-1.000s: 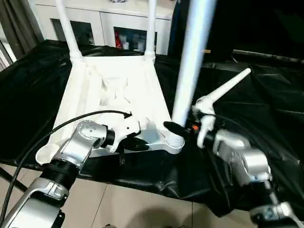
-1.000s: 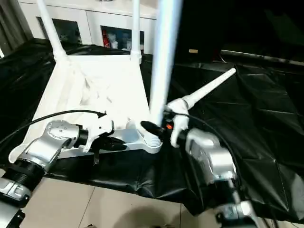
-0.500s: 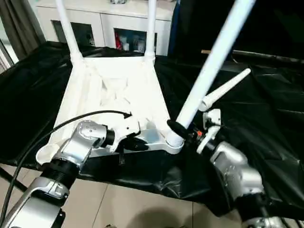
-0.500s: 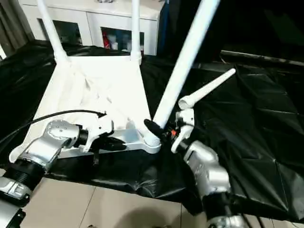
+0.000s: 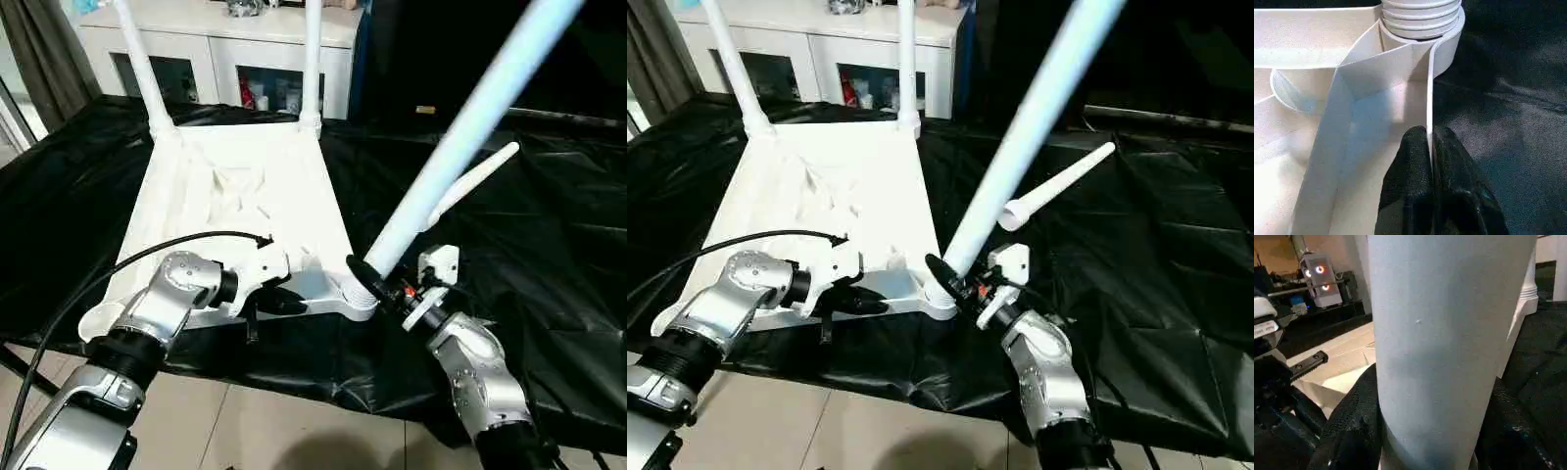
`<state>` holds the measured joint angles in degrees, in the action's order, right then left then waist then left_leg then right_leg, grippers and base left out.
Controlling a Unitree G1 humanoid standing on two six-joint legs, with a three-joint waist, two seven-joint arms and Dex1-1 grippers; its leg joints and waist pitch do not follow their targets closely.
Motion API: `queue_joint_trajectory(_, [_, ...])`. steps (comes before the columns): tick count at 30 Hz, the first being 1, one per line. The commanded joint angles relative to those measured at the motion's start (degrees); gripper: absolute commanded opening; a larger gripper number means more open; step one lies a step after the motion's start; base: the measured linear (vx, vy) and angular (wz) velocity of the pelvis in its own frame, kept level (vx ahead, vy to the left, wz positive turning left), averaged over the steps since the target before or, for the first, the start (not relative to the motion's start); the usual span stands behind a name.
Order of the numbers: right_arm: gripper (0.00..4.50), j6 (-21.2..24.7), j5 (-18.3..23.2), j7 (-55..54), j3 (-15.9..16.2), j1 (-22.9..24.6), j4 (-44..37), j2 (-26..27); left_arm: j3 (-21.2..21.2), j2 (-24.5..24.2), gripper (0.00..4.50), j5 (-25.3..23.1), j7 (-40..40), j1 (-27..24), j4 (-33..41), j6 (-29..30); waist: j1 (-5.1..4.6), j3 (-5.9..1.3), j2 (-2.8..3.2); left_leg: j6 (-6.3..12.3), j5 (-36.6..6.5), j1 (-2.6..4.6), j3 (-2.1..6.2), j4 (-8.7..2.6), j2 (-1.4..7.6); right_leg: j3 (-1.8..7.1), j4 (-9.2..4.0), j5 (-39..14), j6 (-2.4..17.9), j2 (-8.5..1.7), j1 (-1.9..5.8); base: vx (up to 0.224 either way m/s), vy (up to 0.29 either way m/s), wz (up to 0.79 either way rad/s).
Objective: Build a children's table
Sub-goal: Insert table leg to table base
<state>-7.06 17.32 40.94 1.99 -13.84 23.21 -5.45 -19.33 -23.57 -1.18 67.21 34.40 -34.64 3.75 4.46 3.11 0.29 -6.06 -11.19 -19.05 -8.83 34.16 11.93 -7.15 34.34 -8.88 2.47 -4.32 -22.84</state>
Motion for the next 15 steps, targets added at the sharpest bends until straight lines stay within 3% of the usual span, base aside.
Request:
queue_joint_trajectory(1, [1.91,1.9,-3.7,0.1,1.7,2.2,1.6,-1.6,1.7,-1.2,0.00,-0.8,-2.1,2.2,0.6,-0.1,0.22,-3.70,0.80,2.54,-14.6,-0.59,0.10,-4.19,0.68,2.85,-5.81,-26.3,4.6,-3.92,3.34,0.000,0.000,0.00])
queue_joint_trajectory(2, [1.91,2.1,-3.8,0.2,2.0,2.0,1.3,-1.6,1.6,-1.3,0.00,-0.8,-2.2,2.1,0.6,-0.1,0.21,-3.74,0.83,2.53,-14.7,-0.54,0.10,-4.20,0.67,2.85,-5.83,-26.4,4.5,-3.95,3.34,0.000,0.000,0.00])
queue_joint_trajectory(3, [1.91,2.3,-4.0,0.6,2.6,1.8,0.6,-1.8,1.5,-1.3,0.00,-1.0,-2.2,1.9,0.7,-0.2,0.13,-3.73,0.01,2.72,-14.7,-0.49,0.00,-4.14,0.64,2.85,-5.93,-27.1,4.3,-4.01,3.27,0.000,0.000,0.00])
queue_joint_trajectory(4, [1.91,2.3,-4.1,0.6,2.7,1.8,0.6,-1.8,1.5,-1.3,0.00,-1.0,-2.2,1.9,0.7,-0.2,0.22,-3.65,0.45,2.77,-14.6,-0.49,0.03,-4.17,0.65,2.88,-5.98,-27.8,4.2,-4.11,3.20,0.000,0.000,0.00])
queue_joint_trajectory(5, [1.91,2.2,-4.2,0.8,3.0,1.8,0.4,-1.9,1.4,-1.3,0.00,-1.1,-2.2,1.8,0.7,-0.3,0.18,-3.65,0.47,2.79,-14.8,-0.40,0.01,-4.15,0.65,2.84,-6.07,-28.2,4.1,-4.09,3.12,0.000,0.000,0.00])
queue_joint_trajectory(6, [1.91,3.4,-4.5,2.1,4.3,1.0,0.1,-2.5,1.2,-1.4,0.00,-1.3,-2.2,1.2,1.0,-0.4,-0.04,-3.65,-0.96,3.02,-14.5,-0.59,-0.15,-4.06,0.58,2.82,-6.26,-28.9,3.4,-4.00,3.19,0.000,0.000,0.00])
queue_joint_trajectory(7, [1.91,4.1,-4.7,2.6,4.9,0.6,0.1,-2.7,1.1,-1.5,0.00,-1.4,-2.1,1.0,1.2,-0.5,0.26,-3.63,-0.20,3.07,-13.7,-0.56,-0.05,-4.08,0.49,2.86,-6.06,-29.3,3.3,-4.16,3.22,0.000,0.000,0.00])
queue_joint_trajectory(8, [1.91,4.6,-4.8,2.9,5.2,0.3,0.2,-2.9,1.0,-1.6,0.00,-1.4,-2.1,0.9,1.3,-0.5,0.20,-3.62,-0.11,3.15,-13.6,-0.58,-0.06,-4.08,0.56,2.87,-6.13,-29.4,3.1,-4.18,3.15,0.000,0.000,0.00])
queue_joint_trajectory(10, [1.91,7.6,-4.9,4.6,6.4,-0.8,0.5,-3.7,0.8,-1.9,0.00,-1.5,-1.8,0.4,1.7,-0.7,-0.06,-3.57,-0.67,3.15,-13.6,-0.65,-0.07,-4.12,0.56,2.78,-6.19,-30.1,2.6,-4.05,3.12,0.000,0.000,0.00])
queue_joint_trajectory(11, [1.91,8.7,-4.9,5.2,6.7,-1.1,0.5,-4.0,0.8,-1.9,0.00,-1.5,-1.7,0.3,1.8,-0.8,-0.04,-3.54,-0.53,3.12,-13.8,-0.57,-0.05,-4.10,0.55,2.76,-6.19,-30.3,2.6,-4.07,3.03,0.000,0.000,0.00])
queue_joint_trajectory(13, [1.91,10.0,-5.5,6.9,7.7,-2.0,1.2,-4.8,0.8,-2.0,0.00,-1.4,-1.3,-0.1,1.9,-1.2,-0.26,-3.56,-0.96,3.11,-14.0,-0.52,-0.11,-4.03,0.54,2.76,-6.40,-31.4,2.1,-4.14,2.95,0.000,0.000,0.00])
queue_joint_trajectory(14, [1.91,10.3,-5.6,7.3,7.8,-2.6,1.7,-5.0,0.8,-2.0,0.00,-1.3,-1.2,-0.1,1.8,-1.4,-0.34,-3.59,-0.80,3.09,-14.0,-0.54,-0.09,-4.05,0.56,2.78,-6.38,-31.3,2.1,-4.15,2.90,0.000,0.000,0.00])
queue_joint_trajectory(15, [1.91,11.0,-5.5,8.3,7.9,-4.1,3.1,-5.1,0.7,-2.1,0.00,-1.4,-0.9,-0.1,1.7,-1.9,-0.40,-3.63,-1.15,3.10,-13.9,-0.54,-0.14,-4.01,0.59,2.81,-6.41,-31.1,2.0,-4.14,2.85,0.000,0.000,0.00])
